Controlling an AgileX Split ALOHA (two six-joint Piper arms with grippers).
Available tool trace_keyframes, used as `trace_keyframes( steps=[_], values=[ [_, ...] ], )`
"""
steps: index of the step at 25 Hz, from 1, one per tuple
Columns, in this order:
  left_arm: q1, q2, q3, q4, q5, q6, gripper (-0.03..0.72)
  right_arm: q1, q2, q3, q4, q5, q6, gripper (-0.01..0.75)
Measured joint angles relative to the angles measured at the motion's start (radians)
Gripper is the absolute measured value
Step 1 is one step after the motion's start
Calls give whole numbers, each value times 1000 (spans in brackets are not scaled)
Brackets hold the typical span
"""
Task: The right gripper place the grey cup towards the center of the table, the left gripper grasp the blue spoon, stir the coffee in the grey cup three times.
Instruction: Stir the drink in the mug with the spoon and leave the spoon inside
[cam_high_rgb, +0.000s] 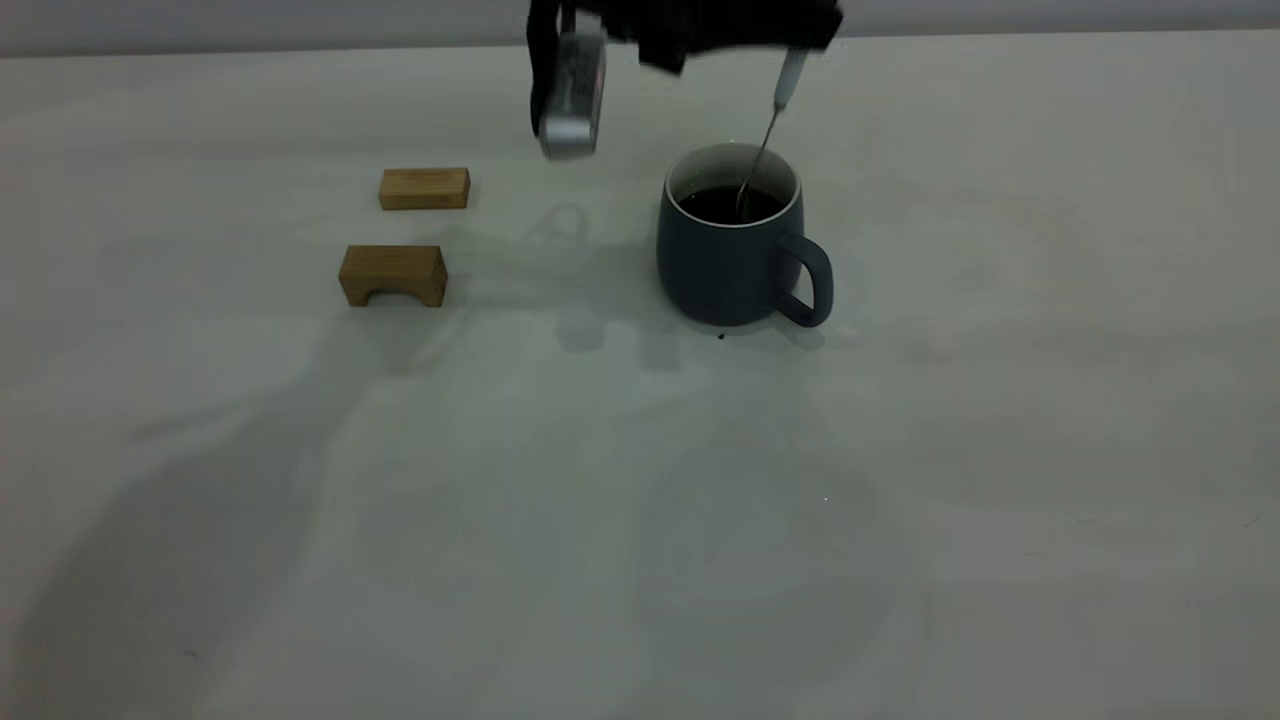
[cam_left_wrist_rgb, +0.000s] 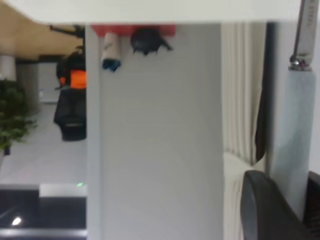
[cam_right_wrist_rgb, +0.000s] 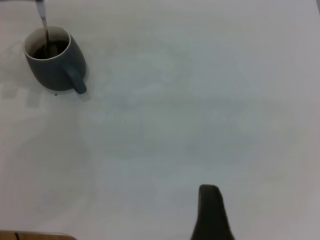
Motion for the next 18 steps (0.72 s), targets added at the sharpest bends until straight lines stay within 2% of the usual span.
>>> trace_keyframes(
  steps=[5,10,14,18],
  values=[
    [1,34,0,0,-60,55,170,0,0,0,0,0,0,587],
    [1,36,0,-11,-111,197,170,0,0,0,0,0,0,587],
    [1,47,0,-48,-52,231,170,0,0,0,0,0,0,587],
    [1,76,0,-77,30,164,170,0,0,0,0,0,0,587]
  ],
)
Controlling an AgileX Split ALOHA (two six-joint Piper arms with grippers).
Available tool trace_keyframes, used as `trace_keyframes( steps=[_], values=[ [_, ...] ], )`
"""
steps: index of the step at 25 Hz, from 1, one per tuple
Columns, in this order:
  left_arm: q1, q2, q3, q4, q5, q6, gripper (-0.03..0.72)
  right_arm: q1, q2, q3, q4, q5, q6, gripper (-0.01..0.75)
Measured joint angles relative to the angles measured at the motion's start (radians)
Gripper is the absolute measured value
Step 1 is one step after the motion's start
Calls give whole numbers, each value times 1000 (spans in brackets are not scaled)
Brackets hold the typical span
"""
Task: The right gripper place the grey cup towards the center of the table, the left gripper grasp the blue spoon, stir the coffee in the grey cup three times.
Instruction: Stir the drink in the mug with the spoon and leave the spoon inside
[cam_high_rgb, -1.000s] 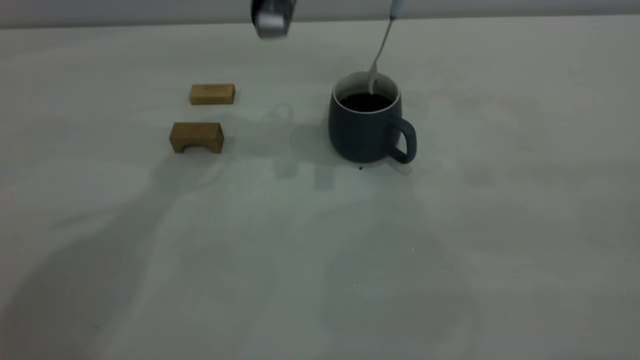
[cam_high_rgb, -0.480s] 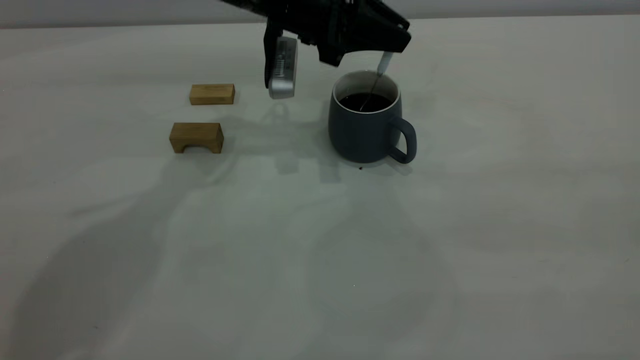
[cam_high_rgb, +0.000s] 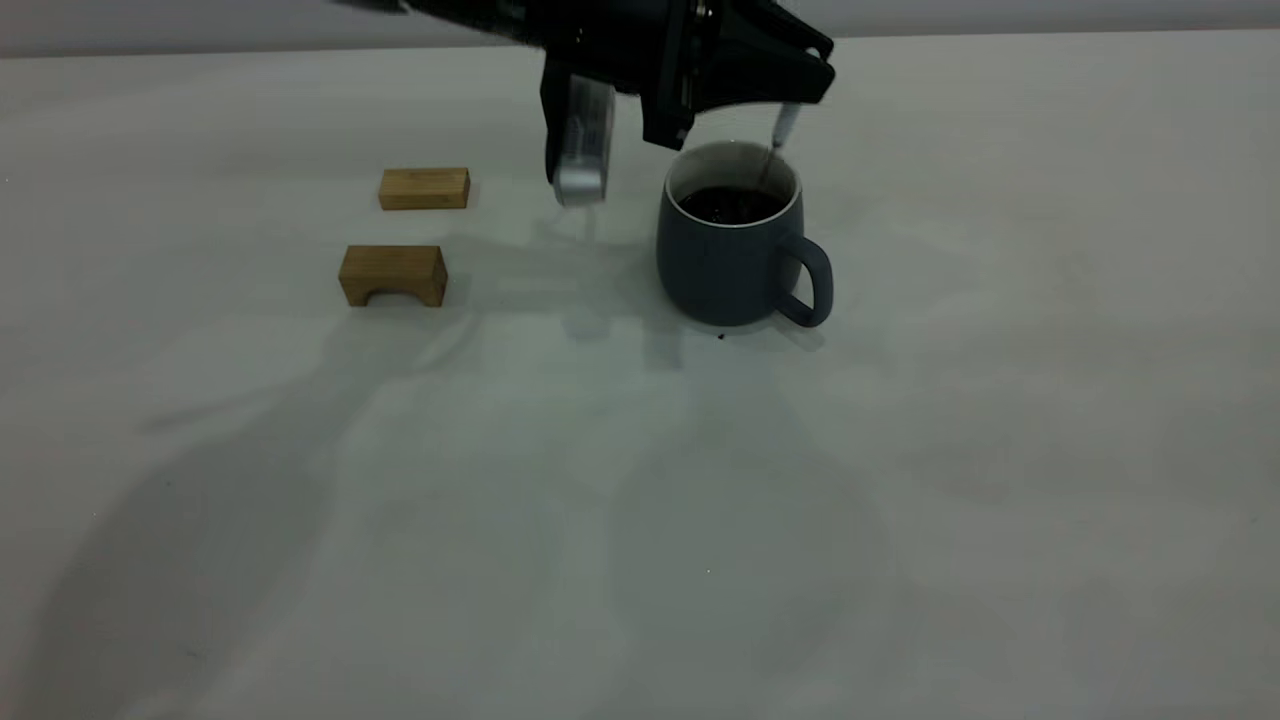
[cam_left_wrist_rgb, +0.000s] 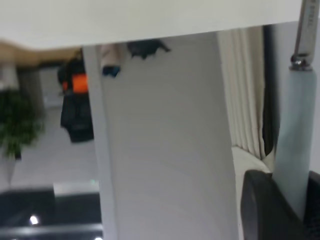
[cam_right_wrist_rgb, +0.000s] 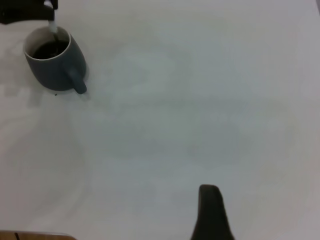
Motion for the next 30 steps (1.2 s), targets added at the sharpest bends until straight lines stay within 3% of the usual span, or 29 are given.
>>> trace_keyframes(
  steps=[4,12,18,23,30],
  values=[
    [4,3,0,54,19,-130,170,0,0,0,0,0,0,587],
    [10,-35,-2,124,-125,-122,170,0,-1,0,0,0,0,587],
    [0,-8,-3,32,-26,-31,170,0,-2,0,0,0,0,587],
    [5,-7,-3,75,22,-155,170,0,-2,0,0,0,0,587],
    [43,-30,-9,159,-92,-158,170,0,-2,0,0,0,0,587]
  ],
)
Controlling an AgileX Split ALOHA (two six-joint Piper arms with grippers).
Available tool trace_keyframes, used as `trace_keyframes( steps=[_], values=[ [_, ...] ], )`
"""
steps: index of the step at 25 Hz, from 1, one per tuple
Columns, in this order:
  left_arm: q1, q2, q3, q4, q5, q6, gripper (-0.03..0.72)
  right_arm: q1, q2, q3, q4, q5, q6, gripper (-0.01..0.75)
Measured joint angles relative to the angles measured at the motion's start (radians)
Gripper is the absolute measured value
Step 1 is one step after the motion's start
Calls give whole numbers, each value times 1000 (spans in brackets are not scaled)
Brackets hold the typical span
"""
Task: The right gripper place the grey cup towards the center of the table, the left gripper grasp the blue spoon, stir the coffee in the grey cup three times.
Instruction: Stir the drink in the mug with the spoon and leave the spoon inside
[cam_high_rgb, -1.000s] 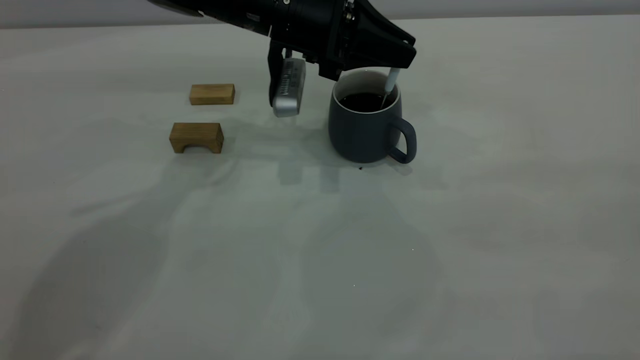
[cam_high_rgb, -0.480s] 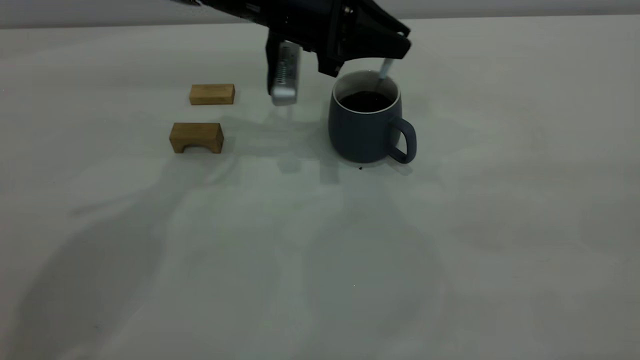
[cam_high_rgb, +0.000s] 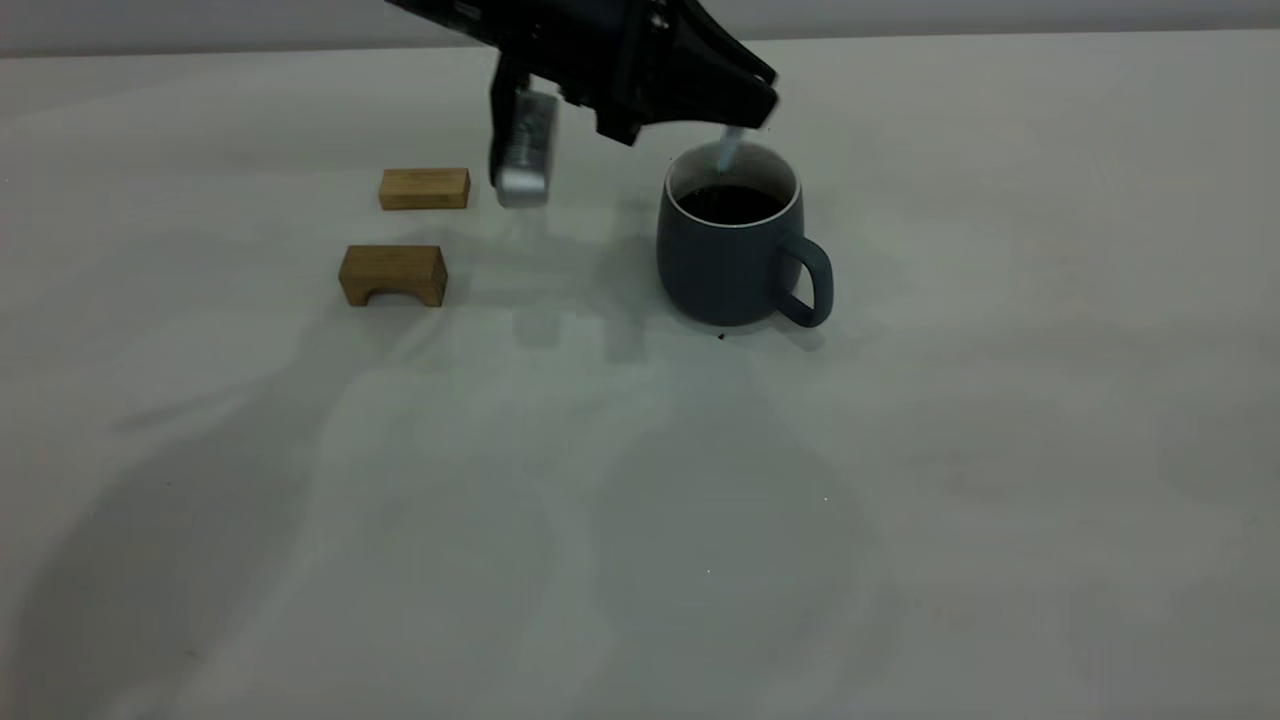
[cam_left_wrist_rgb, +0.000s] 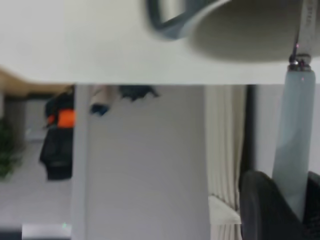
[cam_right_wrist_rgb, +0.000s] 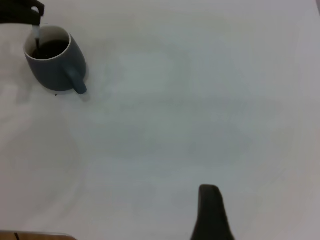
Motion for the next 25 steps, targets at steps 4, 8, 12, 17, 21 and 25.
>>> trace_keyframes(
  steps=[4,8,12,17,21,25],
  values=[
    [-7,1,0,-22,-11,105,170,0,0,0,0,0,0,587],
    [-25,2,-1,-74,40,177,170,0,0,0,0,0,0,587],
    [-33,13,-1,-57,136,138,170,0,0,0,0,0,0,587],
    [-7,3,-2,56,155,24,170,0,0,0,0,0,0,587],
    [13,0,-12,97,87,53,170,0,0,0,0,0,-1,587],
    [15,2,-12,51,48,166,170,0,0,0,0,0,-1,587]
  ],
)
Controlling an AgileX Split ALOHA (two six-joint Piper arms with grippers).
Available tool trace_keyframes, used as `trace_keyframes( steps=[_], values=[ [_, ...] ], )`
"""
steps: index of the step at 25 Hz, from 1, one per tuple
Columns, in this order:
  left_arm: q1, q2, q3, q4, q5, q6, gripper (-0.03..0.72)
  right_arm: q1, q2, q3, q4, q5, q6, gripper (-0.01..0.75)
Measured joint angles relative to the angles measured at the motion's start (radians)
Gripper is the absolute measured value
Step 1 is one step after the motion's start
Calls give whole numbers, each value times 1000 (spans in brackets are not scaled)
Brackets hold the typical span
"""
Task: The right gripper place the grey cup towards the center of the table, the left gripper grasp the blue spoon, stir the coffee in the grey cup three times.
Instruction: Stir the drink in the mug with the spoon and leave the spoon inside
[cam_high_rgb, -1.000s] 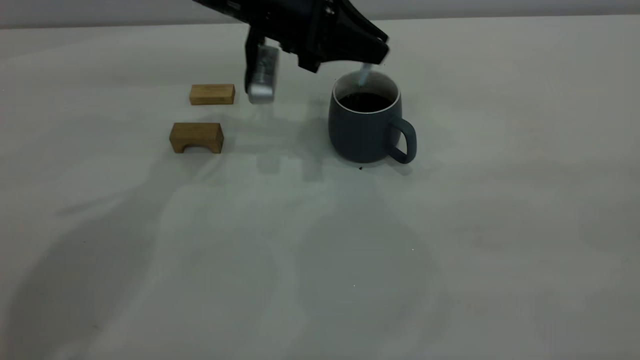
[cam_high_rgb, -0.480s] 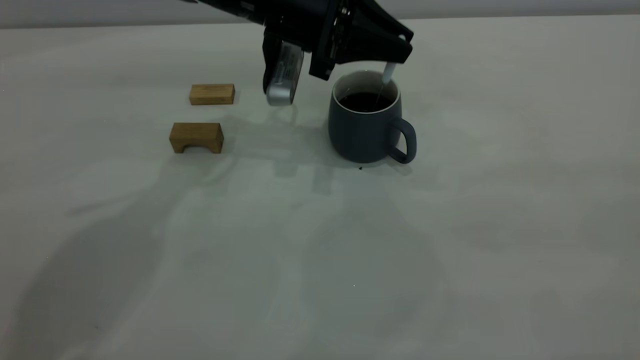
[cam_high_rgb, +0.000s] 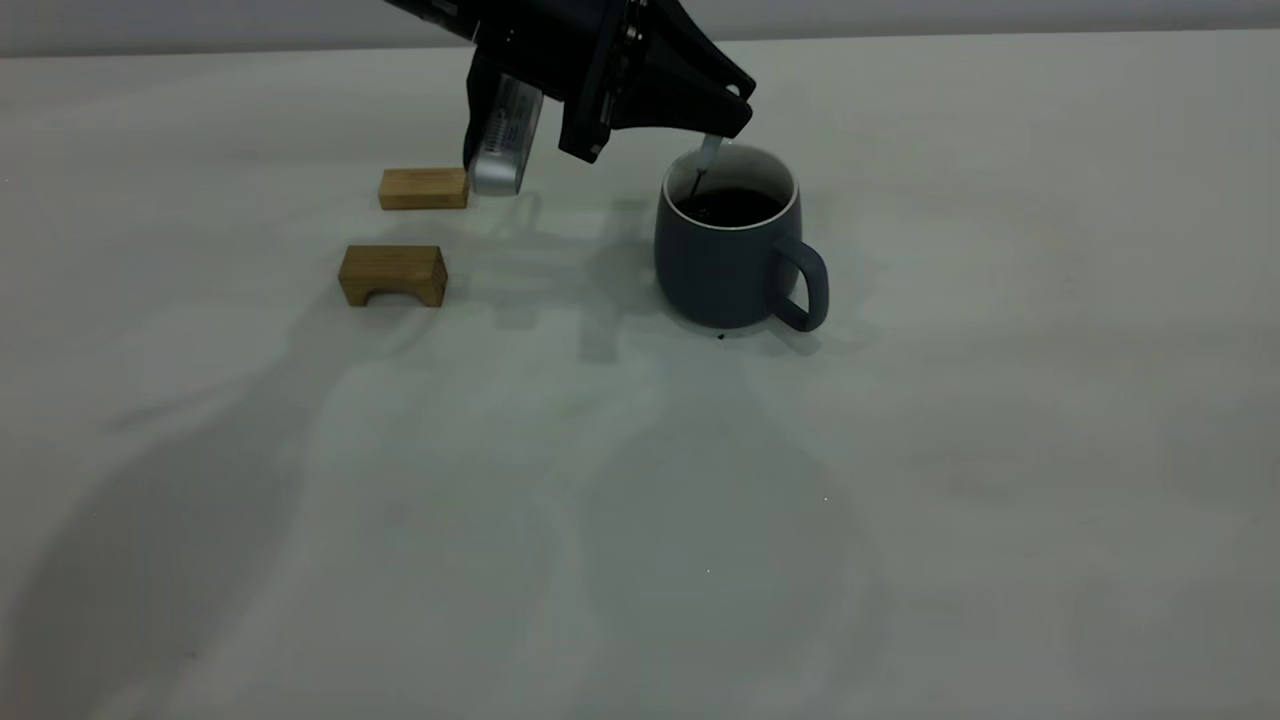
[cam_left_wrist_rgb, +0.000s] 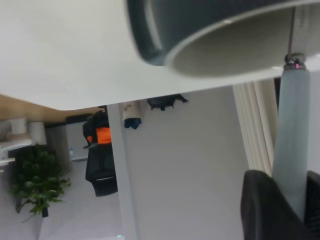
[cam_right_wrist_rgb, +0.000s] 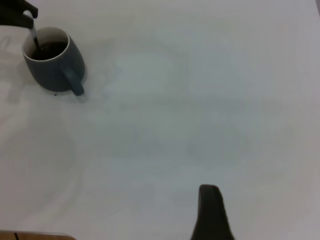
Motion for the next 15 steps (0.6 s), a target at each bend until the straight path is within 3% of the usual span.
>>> trace_keyframes(
  steps=[5,12,15],
  values=[
    [-6,11,0,-34,46,70,198,0,0,0,0,0,1,587],
    [-23,17,-1,51,123,74,400,0,0,0,0,0,1,587],
    [-22,-12,-1,175,138,74,454,0,0,0,0,0,1,587]
  ],
)
